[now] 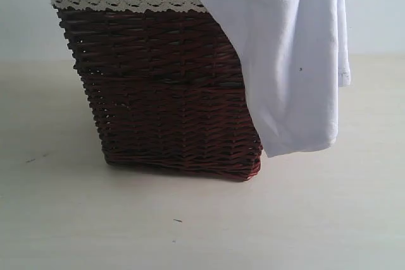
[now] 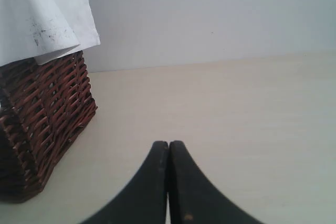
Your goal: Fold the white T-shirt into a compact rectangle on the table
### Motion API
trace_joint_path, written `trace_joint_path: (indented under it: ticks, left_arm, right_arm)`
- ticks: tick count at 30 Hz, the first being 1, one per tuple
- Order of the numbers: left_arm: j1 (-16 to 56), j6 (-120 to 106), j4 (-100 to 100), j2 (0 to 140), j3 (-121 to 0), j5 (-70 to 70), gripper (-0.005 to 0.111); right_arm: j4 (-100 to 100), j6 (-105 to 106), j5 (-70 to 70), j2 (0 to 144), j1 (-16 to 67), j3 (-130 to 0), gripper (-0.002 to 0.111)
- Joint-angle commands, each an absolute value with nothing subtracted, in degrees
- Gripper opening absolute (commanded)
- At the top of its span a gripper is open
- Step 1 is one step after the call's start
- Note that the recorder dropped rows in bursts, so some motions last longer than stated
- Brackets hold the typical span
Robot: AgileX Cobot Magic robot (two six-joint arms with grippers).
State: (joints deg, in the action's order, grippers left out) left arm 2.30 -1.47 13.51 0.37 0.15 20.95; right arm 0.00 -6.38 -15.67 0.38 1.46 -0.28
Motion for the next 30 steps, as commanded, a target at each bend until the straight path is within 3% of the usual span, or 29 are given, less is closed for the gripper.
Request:
trace_joint_path:
  ticks: [1, 30]
  left_arm:
    - [2.6, -1.3, 14.0, 0.0, 0.0, 20.6, 0.0]
    - [2.6, -1.3, 14.0, 0.0, 0.0, 20.7, 0.0]
  right_arm:
    - [-0.4, -6.1, -14.9, 0.0, 1.5, 0.0, 0.0]
    - [10.0, -7.7, -14.0, 0.0, 2.6, 0.0, 0.0]
